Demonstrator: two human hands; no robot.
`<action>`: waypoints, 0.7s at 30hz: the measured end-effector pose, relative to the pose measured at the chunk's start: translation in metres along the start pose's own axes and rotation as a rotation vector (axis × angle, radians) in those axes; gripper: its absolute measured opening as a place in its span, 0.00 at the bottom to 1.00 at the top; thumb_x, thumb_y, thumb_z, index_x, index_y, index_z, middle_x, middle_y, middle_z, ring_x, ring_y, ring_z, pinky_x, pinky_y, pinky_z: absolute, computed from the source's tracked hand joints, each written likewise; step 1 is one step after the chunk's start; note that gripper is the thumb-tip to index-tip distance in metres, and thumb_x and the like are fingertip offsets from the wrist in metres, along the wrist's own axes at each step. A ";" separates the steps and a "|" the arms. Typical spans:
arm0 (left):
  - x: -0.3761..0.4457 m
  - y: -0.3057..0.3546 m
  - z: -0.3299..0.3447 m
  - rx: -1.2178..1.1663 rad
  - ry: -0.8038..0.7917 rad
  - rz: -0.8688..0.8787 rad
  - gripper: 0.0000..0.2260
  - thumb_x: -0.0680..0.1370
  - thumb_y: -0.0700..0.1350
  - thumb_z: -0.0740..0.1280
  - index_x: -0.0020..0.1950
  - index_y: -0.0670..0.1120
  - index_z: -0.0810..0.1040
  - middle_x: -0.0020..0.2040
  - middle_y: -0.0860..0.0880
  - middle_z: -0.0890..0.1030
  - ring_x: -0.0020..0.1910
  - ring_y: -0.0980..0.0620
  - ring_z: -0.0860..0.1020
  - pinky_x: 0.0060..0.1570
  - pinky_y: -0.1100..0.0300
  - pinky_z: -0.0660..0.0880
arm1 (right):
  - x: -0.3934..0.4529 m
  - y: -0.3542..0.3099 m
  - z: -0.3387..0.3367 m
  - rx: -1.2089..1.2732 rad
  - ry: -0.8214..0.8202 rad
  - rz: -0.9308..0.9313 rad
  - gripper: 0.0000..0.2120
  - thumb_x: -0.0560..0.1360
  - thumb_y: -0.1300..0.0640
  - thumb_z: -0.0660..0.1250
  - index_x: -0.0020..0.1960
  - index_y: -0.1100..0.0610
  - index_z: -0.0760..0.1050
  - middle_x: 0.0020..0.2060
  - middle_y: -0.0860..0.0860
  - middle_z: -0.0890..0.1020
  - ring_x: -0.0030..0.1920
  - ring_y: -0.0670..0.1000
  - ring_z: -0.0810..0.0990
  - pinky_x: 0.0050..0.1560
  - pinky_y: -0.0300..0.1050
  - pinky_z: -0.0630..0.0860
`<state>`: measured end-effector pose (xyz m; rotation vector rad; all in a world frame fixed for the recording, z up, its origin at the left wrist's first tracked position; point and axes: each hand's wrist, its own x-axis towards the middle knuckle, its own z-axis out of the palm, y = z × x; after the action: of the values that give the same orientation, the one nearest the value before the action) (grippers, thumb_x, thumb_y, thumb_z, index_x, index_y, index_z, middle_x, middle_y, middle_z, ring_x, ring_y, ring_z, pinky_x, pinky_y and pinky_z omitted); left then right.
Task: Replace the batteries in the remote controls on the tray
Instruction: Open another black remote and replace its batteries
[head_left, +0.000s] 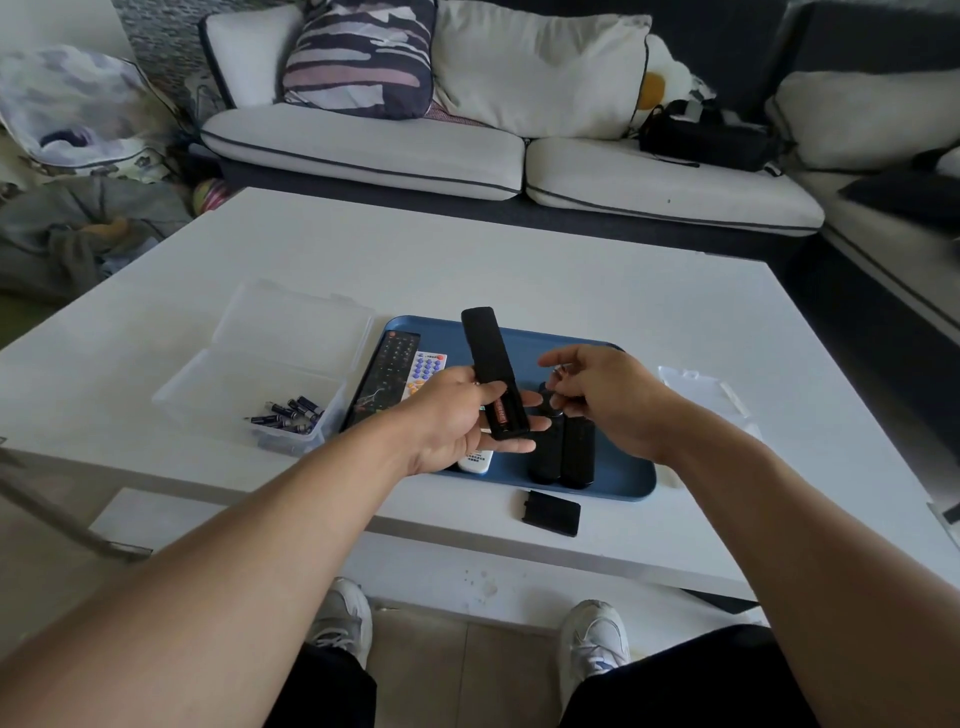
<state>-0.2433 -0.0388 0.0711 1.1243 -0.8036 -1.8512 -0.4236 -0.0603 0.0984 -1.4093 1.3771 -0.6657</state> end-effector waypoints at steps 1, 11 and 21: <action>0.001 0.000 0.000 0.005 0.013 0.009 0.11 0.86 0.38 0.55 0.66 0.36 0.70 0.51 0.38 0.85 0.50 0.36 0.85 0.49 0.40 0.82 | 0.000 0.001 0.000 -0.011 -0.007 -0.039 0.13 0.82 0.68 0.58 0.60 0.57 0.76 0.43 0.53 0.82 0.41 0.50 0.81 0.49 0.45 0.80; 0.009 0.000 -0.005 0.053 0.213 0.163 0.07 0.83 0.38 0.63 0.61 0.40 0.75 0.55 0.40 0.85 0.50 0.41 0.85 0.43 0.50 0.84 | -0.009 -0.002 0.002 -0.243 0.116 -0.233 0.07 0.77 0.56 0.72 0.50 0.45 0.84 0.38 0.45 0.86 0.38 0.43 0.83 0.33 0.28 0.73; 0.009 -0.001 0.003 0.051 0.248 0.174 0.05 0.83 0.37 0.64 0.58 0.42 0.76 0.53 0.38 0.83 0.55 0.37 0.84 0.45 0.48 0.84 | -0.007 -0.003 0.007 -0.322 0.139 -0.312 0.05 0.76 0.55 0.74 0.47 0.45 0.80 0.41 0.39 0.85 0.40 0.35 0.80 0.36 0.27 0.71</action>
<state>-0.2489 -0.0459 0.0680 1.2465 -0.7812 -1.5207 -0.4177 -0.0518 0.1002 -1.8909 1.4312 -0.7789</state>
